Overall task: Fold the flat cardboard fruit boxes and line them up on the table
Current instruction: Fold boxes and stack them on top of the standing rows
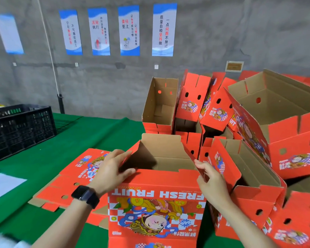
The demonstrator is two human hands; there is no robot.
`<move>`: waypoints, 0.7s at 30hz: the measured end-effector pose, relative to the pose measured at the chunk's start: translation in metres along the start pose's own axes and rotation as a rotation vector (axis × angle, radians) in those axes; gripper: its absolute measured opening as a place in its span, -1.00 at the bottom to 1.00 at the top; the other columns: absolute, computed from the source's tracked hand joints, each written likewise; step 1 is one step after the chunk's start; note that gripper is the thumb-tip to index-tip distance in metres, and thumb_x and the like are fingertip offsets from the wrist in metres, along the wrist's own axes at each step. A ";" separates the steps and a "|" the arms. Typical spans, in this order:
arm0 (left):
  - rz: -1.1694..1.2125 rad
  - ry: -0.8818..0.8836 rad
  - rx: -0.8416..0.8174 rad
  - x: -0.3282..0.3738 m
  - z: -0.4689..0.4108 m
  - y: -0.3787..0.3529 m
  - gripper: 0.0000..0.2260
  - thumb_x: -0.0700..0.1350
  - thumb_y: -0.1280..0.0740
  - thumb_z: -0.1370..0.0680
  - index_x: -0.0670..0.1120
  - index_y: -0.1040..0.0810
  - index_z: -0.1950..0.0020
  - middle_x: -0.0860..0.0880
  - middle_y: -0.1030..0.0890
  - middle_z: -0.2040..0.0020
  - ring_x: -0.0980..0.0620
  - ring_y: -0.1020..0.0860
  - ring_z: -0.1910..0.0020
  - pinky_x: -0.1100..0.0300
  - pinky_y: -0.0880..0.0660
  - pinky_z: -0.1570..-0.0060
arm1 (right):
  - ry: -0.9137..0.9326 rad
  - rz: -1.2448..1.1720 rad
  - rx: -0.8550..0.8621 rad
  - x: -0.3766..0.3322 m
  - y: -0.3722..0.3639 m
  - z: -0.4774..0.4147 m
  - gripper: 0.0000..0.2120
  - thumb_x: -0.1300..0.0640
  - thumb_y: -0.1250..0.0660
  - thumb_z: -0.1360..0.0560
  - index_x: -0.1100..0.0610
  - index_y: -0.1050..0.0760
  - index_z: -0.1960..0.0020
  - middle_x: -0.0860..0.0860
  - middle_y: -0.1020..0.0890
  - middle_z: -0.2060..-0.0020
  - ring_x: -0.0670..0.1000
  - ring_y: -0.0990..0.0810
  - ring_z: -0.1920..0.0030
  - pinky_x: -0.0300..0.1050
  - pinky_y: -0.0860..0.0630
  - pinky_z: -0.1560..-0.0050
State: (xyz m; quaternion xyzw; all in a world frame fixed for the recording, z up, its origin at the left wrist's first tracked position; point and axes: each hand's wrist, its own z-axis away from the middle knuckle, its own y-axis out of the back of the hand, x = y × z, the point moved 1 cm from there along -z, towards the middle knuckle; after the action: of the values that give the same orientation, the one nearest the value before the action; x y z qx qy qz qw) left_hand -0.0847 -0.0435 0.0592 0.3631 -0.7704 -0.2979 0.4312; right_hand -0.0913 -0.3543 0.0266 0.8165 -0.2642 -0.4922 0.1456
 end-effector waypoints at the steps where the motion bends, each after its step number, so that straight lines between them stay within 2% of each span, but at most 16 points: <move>1: 0.121 0.038 -0.041 0.002 -0.003 0.004 -0.61 0.06 -0.32 -0.54 -0.11 -0.51 -0.30 0.00 -0.49 -0.21 0.02 -0.44 -0.22 0.11 -0.35 -0.25 | -0.001 0.002 -0.010 0.000 0.000 -0.001 -0.64 0.46 -0.25 -0.49 0.14 -0.51 -0.18 -0.17 -0.49 -0.23 -0.14 -0.44 -0.30 -0.18 -0.34 -0.36; 3: 0.302 0.111 -0.041 0.002 -0.018 0.011 -0.51 0.23 -0.17 -0.56 -0.15 -0.58 -0.15 0.03 -0.53 -0.19 0.08 -0.47 -0.19 0.16 -0.34 -0.23 | -0.001 0.008 -0.021 0.001 -0.001 -0.002 -0.65 0.45 -0.24 -0.50 0.13 -0.50 -0.19 -0.16 -0.49 -0.25 -0.15 -0.43 -0.30 -0.20 -0.33 -0.36; 4: 0.312 0.125 -0.033 0.001 -0.028 0.012 -0.54 0.19 -0.16 -0.59 -0.18 -0.60 -0.05 0.02 -0.56 -0.17 0.07 -0.48 -0.17 0.17 -0.35 -0.20 | -0.004 0.013 -0.018 0.002 -0.003 -0.003 -0.65 0.44 -0.24 -0.50 0.13 -0.50 -0.20 -0.15 -0.50 -0.26 -0.14 -0.44 -0.30 -0.18 -0.33 -0.37; 6: 0.285 0.132 -0.044 0.002 -0.047 0.011 -0.77 -0.09 -0.26 -0.59 -0.17 -0.56 0.18 -0.01 -0.57 -0.17 0.04 -0.49 -0.18 0.15 -0.36 -0.21 | -0.016 0.021 -0.015 0.002 -0.004 -0.003 -0.65 0.44 -0.24 -0.50 0.13 -0.50 -0.20 -0.16 -0.50 -0.25 -0.14 -0.45 -0.29 -0.20 -0.33 -0.35; 8: 0.362 0.101 -0.097 0.005 -0.059 0.008 -0.82 -0.30 -0.27 -0.55 -0.14 -0.48 0.25 -0.06 -0.56 -0.12 0.01 -0.48 -0.18 0.16 -0.33 -0.20 | -0.017 0.032 -0.008 0.003 -0.003 -0.005 -0.64 0.44 -0.24 -0.50 0.14 -0.51 -0.21 -0.16 -0.50 -0.24 -0.12 -0.46 -0.28 -0.25 -0.34 -0.32; 10: 0.472 0.046 -0.189 0.008 -0.066 0.007 -0.76 -0.44 -0.21 -0.50 -0.13 -0.54 0.11 -0.12 -0.55 -0.13 0.00 -0.44 -0.21 0.20 -0.30 -0.23 | -0.018 0.042 -0.018 0.004 -0.002 -0.006 -0.65 0.44 -0.25 -0.51 0.15 -0.51 -0.21 -0.14 -0.51 -0.25 -0.12 -0.45 -0.29 -0.27 -0.35 -0.30; 12: 0.498 0.012 -0.305 0.010 -0.075 0.010 -0.55 -0.51 -0.15 -0.45 -0.09 -0.60 -0.13 -0.08 -0.48 -0.29 0.04 -0.38 -0.32 0.25 -0.25 -0.32 | -0.016 0.053 -0.036 0.003 -0.001 -0.007 -0.65 0.43 -0.25 -0.51 0.13 -0.51 -0.21 -0.15 -0.51 -0.25 -0.14 -0.44 -0.29 -0.29 -0.34 -0.30; 13: 0.469 0.004 -0.371 0.011 -0.080 0.012 -0.51 -0.50 -0.14 -0.45 -0.09 -0.58 -0.21 -0.06 -0.43 -0.36 0.04 -0.35 -0.36 0.25 -0.25 -0.36 | -0.015 0.056 -0.043 0.003 -0.001 -0.007 -0.65 0.42 -0.25 -0.52 0.12 -0.51 -0.21 -0.17 -0.50 -0.25 -0.15 -0.44 -0.28 -0.30 -0.34 -0.30; 15: 0.367 -0.002 -0.491 0.015 -0.089 0.014 -0.47 -0.35 -0.21 -0.42 -0.08 -0.45 -0.38 -0.04 -0.33 -0.43 0.07 -0.30 -0.38 0.28 -0.25 -0.32 | -0.019 0.054 -0.052 0.003 0.000 -0.007 -0.64 0.42 -0.25 -0.52 0.08 -0.51 -0.21 -0.24 -0.49 -0.22 -0.17 -0.44 -0.26 -0.30 -0.34 -0.30; 17: 0.232 0.000 -0.646 0.013 -0.094 0.012 -0.23 -0.21 -0.28 -0.30 -0.03 -0.18 -0.53 0.00 -0.29 -0.45 0.13 -0.27 -0.34 0.45 -0.28 -0.13 | -0.027 0.050 -0.064 0.003 0.001 -0.006 -0.62 0.41 -0.25 -0.52 0.02 -0.50 -0.19 -0.28 -0.48 -0.21 -0.21 -0.44 -0.26 -0.24 -0.35 -0.33; 19: 0.202 0.001 -0.788 0.005 -0.096 0.005 -0.14 -0.30 -0.36 -0.38 -0.02 0.02 -0.57 0.10 -0.18 -0.47 0.19 -0.21 -0.36 0.62 -0.24 -0.02 | -0.033 0.038 -0.079 0.004 0.002 -0.005 -0.60 0.39 -0.25 -0.53 -0.05 -0.48 -0.18 -0.30 -0.47 -0.23 -0.23 -0.43 -0.27 -0.18 -0.36 -0.36; 21: 0.281 0.023 -0.784 -0.010 -0.093 -0.004 -0.13 -0.38 -0.39 -0.44 0.01 0.04 -0.56 0.15 -0.14 -0.47 0.19 -0.19 -0.39 0.61 -0.22 -0.13 | -0.033 0.023 -0.107 0.005 0.005 -0.004 -0.57 0.36 -0.25 -0.54 -0.12 -0.46 -0.22 -0.30 -0.46 -0.28 -0.21 -0.41 -0.31 -0.16 -0.34 -0.38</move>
State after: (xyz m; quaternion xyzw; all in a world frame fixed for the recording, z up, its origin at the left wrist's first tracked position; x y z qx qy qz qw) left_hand 0.0023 -0.0508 0.0937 0.0658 -0.6359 -0.5028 0.5818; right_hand -0.0870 -0.3613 0.0272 0.7962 -0.2490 -0.5175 0.1902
